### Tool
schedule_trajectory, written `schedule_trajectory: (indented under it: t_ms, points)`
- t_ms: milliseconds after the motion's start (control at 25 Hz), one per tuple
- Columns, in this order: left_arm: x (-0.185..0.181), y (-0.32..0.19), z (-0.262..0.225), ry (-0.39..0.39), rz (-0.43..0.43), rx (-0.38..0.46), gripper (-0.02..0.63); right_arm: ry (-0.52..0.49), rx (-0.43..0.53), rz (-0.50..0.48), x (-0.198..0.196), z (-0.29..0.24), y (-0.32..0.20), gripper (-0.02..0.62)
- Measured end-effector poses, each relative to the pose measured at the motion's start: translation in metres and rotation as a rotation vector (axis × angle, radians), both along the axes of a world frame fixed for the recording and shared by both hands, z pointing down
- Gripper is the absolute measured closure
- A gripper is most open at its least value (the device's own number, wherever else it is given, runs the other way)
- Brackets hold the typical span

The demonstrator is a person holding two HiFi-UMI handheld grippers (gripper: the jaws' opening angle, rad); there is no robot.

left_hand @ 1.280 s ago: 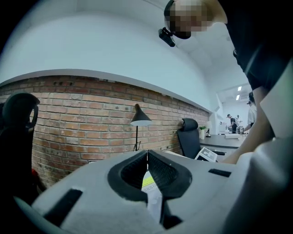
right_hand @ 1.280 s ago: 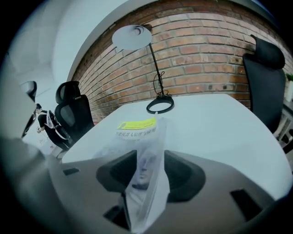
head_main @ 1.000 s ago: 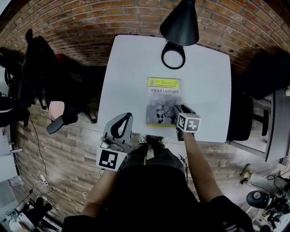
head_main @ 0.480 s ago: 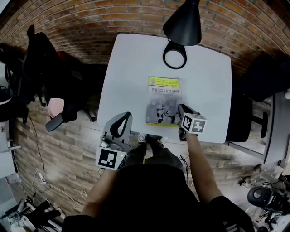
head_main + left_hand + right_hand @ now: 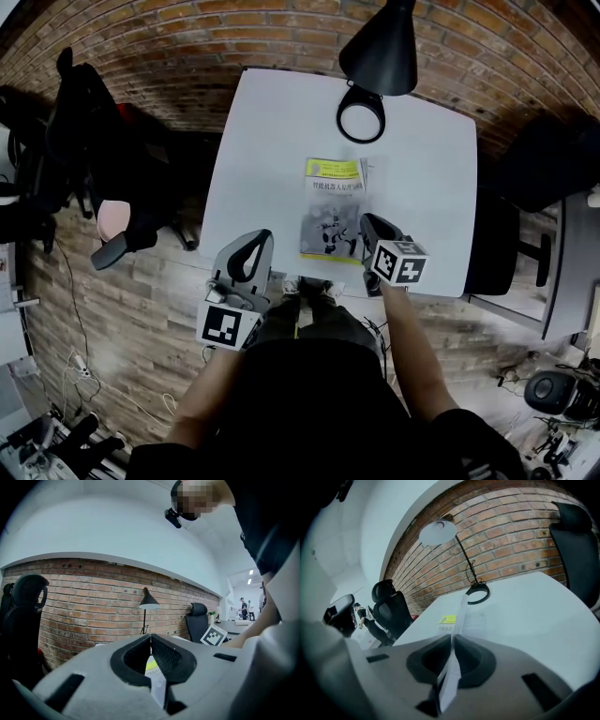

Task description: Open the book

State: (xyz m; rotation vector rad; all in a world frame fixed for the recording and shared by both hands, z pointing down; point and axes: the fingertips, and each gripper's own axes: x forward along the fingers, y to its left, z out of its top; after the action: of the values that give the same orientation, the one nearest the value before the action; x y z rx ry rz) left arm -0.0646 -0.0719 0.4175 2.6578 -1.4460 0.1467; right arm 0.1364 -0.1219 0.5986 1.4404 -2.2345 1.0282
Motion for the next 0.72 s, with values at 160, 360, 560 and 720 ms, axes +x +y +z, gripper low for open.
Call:
schedule_trajectory:
  t_ms: [160, 360, 560, 720]
  points:
    - [-0.002, 0.0, -0.001, 0.01, -0.007, 0.005, 0.58, 0.042, 0.047, -0.075, -0.02, -0.015, 0.003, 0.557]
    - [-0.008, -0.002, -0.001, 0.025, -0.022, 0.004, 0.58, 0.125, 0.097, -0.187, -0.044, -0.024, 0.006, 0.552]
    - [-0.014, -0.004, -0.002, 0.028, -0.024, 0.036, 0.58, 0.154, 0.101, -0.289, -0.063, -0.018, 0.008, 0.534]
    - [-0.018, -0.003, 0.0, 0.039, -0.039, -0.003, 0.58, 0.134, 0.095, -0.326, -0.067, -0.01, 0.003, 0.517]
